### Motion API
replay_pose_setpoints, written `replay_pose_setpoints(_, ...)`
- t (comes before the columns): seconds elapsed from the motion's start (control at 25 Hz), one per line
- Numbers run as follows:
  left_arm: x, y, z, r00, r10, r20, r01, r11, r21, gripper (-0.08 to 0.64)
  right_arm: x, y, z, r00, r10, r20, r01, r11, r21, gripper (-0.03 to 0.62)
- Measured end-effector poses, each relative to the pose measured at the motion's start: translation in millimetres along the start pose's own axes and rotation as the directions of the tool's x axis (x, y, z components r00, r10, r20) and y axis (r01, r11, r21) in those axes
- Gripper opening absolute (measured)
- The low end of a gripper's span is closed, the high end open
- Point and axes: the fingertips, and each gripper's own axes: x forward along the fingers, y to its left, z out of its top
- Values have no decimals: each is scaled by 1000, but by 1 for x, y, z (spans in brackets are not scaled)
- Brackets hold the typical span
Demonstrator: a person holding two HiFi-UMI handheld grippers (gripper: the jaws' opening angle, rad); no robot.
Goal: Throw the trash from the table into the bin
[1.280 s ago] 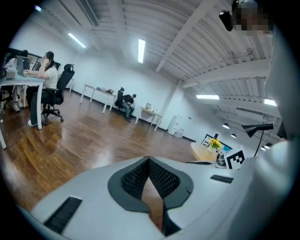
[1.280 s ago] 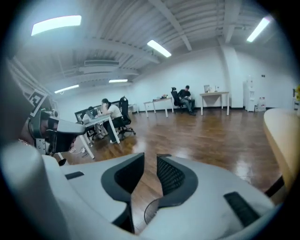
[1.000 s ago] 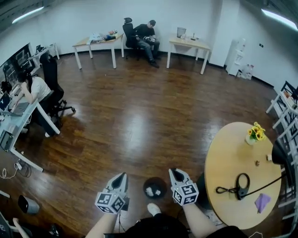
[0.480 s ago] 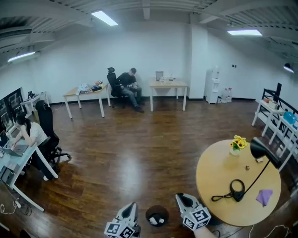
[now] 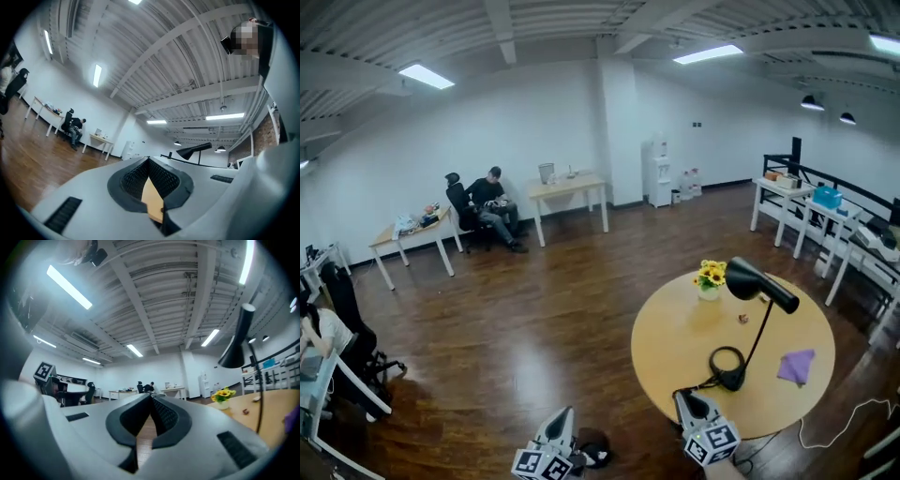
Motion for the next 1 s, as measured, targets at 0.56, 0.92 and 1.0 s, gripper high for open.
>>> replay_pose_setpoints(0.56, 126, -207, -92, 918, -363, -160, 350, 931, -101, 0, -208, -206, 20, 860, -507, 58, 503, 861, 73, 2)
replay_pose_setpoints(0.92, 164, -267, -114, 849, -489, -198, 476, 872, -116, 0, -268, -233, 44, 780, -622, 64, 617, 783, 85, 2)
replay_pose_setpoints(1.0, 174, -270, -110, 845, -502, -185, 486, 865, -127, 0, -264, -232, 59, 783, -616, 87, 611, 787, 82, 2)
